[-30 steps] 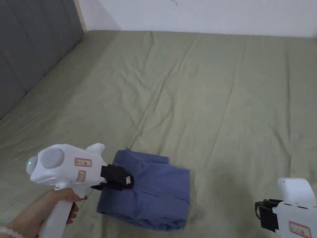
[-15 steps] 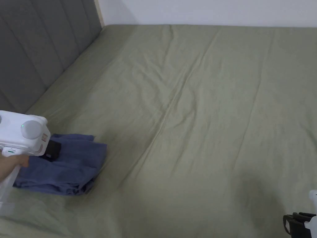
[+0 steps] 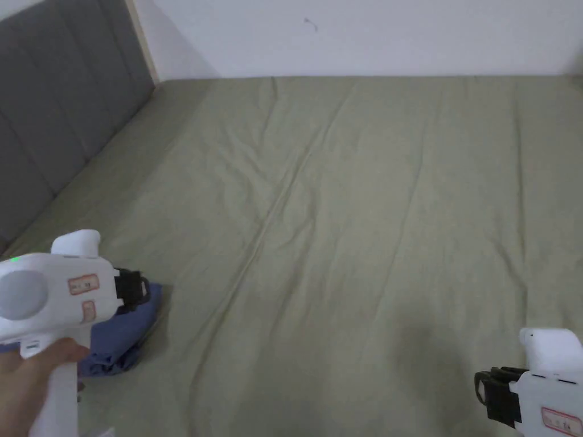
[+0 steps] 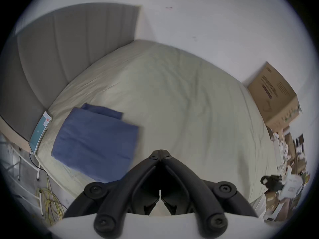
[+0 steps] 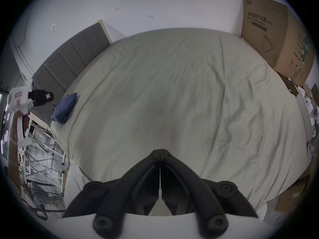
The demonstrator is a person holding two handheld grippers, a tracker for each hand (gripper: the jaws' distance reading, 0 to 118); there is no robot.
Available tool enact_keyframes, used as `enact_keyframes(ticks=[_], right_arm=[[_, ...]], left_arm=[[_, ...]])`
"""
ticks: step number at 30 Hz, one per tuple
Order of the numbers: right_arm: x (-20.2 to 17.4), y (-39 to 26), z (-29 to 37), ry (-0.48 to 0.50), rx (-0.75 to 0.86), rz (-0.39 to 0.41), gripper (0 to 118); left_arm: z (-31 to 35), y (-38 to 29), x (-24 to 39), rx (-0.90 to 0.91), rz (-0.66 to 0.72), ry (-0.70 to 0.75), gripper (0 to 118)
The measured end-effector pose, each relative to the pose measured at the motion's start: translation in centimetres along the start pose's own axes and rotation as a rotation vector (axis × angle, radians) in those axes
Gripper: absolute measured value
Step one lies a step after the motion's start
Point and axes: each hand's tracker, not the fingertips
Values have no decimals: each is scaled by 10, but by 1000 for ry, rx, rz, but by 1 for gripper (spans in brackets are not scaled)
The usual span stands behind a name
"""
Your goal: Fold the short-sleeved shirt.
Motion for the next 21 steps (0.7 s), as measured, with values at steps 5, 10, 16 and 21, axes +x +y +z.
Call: enact_keyframes(ticks=[5, 10, 16, 21], right_arm=[[10, -5, 28, 7, 70, -33, 1], [19, -6, 64, -22, 232, -42, 1], [14, -6, 123, -66, 469, -39, 0], [4, -10, 161, -176, 662, 12, 1]], left_arm=[[39, -32, 79, 90, -137, -52, 0], [81, -56, 141, 295, -232, 26, 0], [121, -93, 190, 527, -222, 52, 0], [145, -109, 219, 701, -273, 118, 0]])
